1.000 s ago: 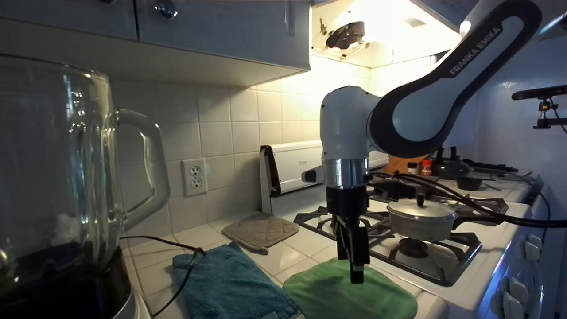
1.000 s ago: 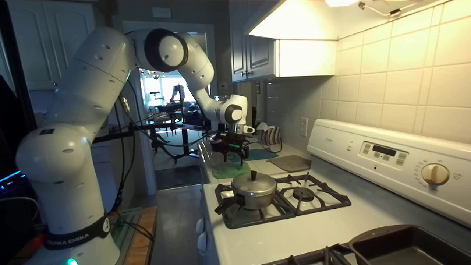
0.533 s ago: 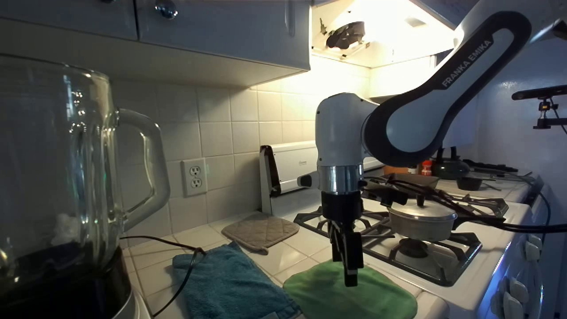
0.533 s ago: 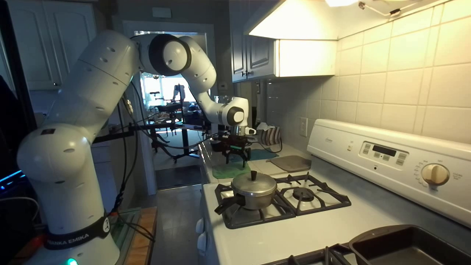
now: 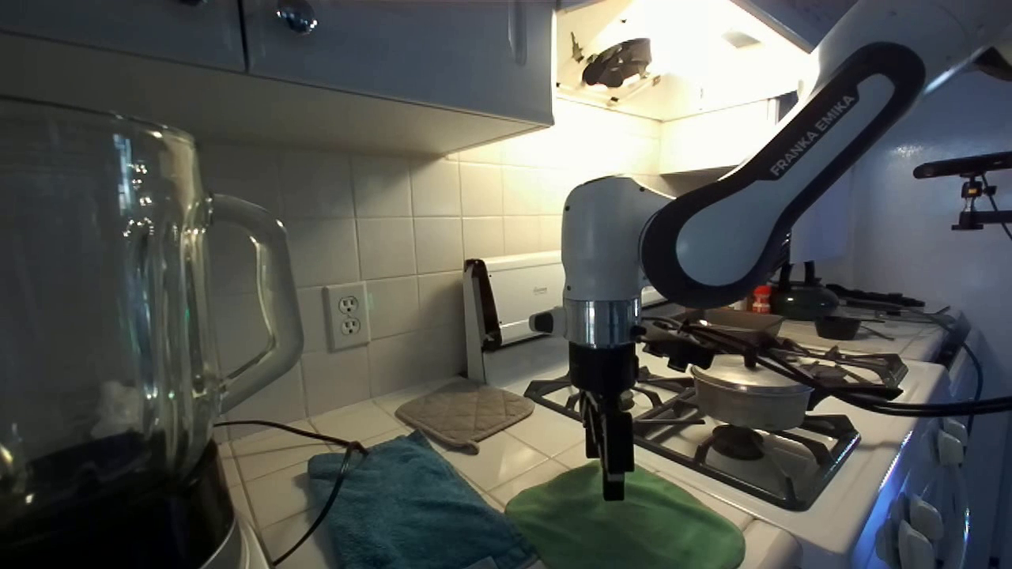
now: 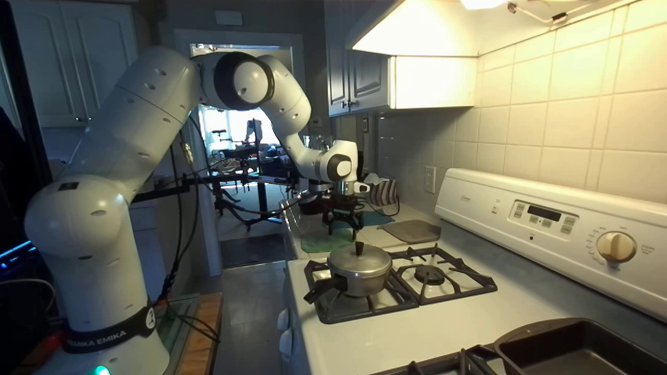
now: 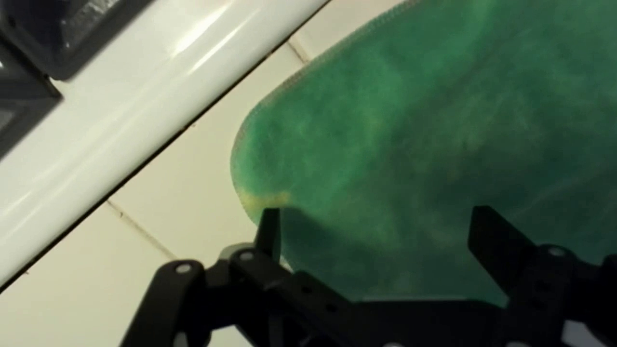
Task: Put the green cloth on top of the pot
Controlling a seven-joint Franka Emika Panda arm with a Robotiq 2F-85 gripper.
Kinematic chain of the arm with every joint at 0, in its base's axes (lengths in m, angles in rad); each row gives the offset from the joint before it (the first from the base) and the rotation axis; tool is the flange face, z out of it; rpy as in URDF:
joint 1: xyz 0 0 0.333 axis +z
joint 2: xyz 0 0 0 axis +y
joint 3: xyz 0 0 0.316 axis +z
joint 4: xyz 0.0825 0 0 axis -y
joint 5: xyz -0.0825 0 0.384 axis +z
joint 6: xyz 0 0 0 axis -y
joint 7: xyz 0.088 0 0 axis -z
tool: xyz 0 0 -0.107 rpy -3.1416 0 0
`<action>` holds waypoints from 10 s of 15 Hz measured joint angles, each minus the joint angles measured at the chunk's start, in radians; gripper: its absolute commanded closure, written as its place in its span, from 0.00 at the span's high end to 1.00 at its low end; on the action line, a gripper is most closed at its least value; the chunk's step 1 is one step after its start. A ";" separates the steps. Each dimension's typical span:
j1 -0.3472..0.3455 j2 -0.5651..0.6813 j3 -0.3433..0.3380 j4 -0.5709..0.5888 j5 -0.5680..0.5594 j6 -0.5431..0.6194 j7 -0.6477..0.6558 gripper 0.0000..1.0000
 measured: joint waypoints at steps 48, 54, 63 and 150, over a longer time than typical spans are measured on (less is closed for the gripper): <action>-0.041 -0.395 -0.144 -0.177 -0.077 -0.220 0.546 0.02; -0.080 -0.516 -0.144 -0.306 -0.117 -0.207 0.699 0.02; -0.141 -0.620 -0.137 -0.419 -0.182 -0.117 0.906 0.02; -0.159 -1.016 0.189 -0.717 -0.297 -0.196 1.402 1.00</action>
